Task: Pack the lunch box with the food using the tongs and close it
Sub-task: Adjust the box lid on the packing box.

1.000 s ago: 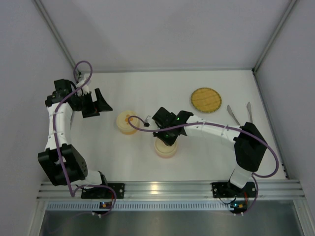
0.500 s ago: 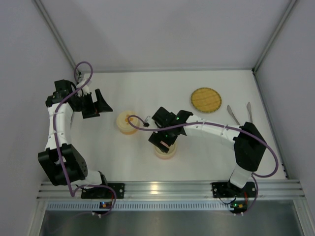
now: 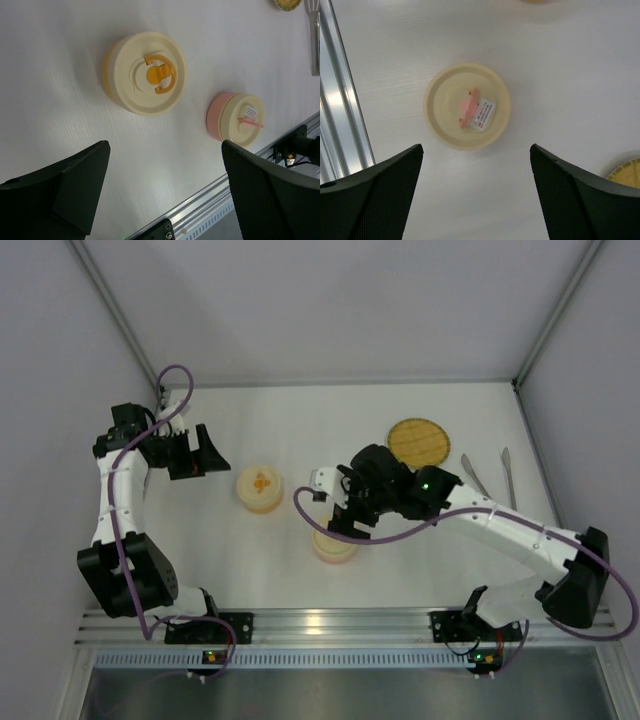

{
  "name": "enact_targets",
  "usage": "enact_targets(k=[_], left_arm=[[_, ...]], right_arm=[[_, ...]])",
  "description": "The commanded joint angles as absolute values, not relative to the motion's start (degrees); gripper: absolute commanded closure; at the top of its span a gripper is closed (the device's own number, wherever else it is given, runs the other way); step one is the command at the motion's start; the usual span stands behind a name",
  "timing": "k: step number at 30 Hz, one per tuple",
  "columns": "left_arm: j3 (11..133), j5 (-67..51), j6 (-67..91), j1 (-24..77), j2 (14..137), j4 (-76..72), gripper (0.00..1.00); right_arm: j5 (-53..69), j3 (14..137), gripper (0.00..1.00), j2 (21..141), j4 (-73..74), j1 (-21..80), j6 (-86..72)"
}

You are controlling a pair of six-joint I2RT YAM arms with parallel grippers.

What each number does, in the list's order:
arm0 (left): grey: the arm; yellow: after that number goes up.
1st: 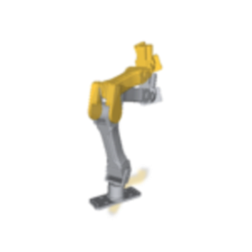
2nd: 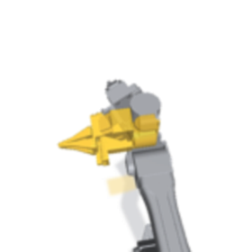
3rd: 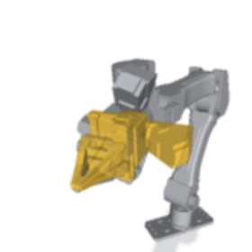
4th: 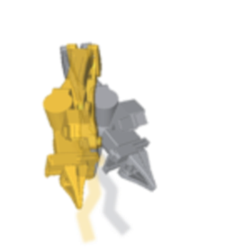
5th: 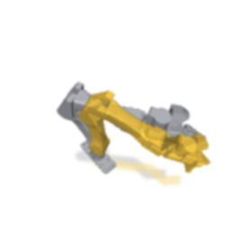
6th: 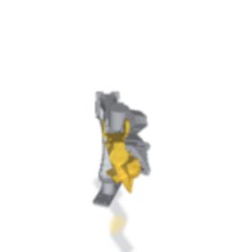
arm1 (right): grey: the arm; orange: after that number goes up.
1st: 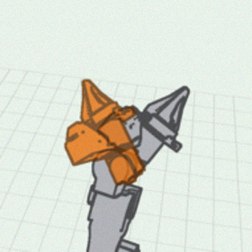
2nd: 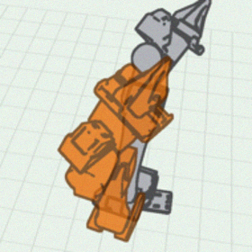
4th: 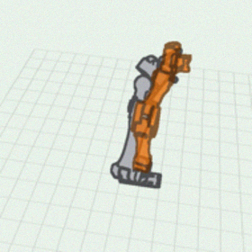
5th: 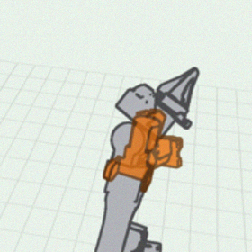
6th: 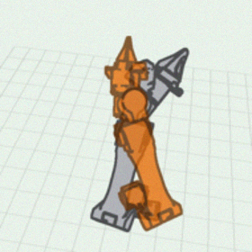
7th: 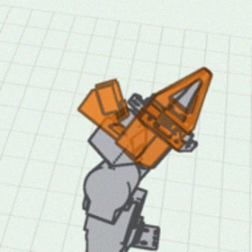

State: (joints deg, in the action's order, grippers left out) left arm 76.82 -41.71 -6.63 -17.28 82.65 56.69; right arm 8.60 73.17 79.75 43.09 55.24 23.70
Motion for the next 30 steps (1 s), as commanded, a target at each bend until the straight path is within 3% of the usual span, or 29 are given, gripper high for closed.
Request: enact_targets(k=[1, 6, 12, 15, 21, 25, 30], left_arm=[[77.43, -46.93, -11.77, -17.31, 82.7, 59.15, 0.02], [77.44, -46.85, -12.22, -17.31, 82.01, 59.86, 0.02], [76.9, -45.44, -12.48, -17.31, 81.3, 58.09, 0.02], [76.38, -50.26, -16.69, -16.79, 79.81, 59.24, 0.02], [73.04, -39.5, -18.9, -1.25, 71.9, 51.27, 0.04], [80.66, -21.91, -10.84, 19.36, 80.66, 57.2, 0.21], [86.55, -11.09, 2.09, 29.52, 88.66, 60.55, 0.11]], right_arm=[[17.97, 69.52, 0.1, 73.84, 38.4, 50.3, 40.85], [24.68, 79.69, 0.1, 81.73, 50.96, 45.1, 45.17], [28.83, 73.48, 0.15, 77.87, 48.0, 43.51, 54.3], [29.09, 77.23, 0.18, 81.02, 50.7, 43.33, 53.62], [39.72, 75.34, 0.16, 83.41, 47.57, 31.31, 37.84], [40.34, 72.52, 0.15, 80.52, 45.62, 19.99, 28.66], [40.34, 68.3, 0.13, 76.29, 46.05, 10.91, 26.37]])
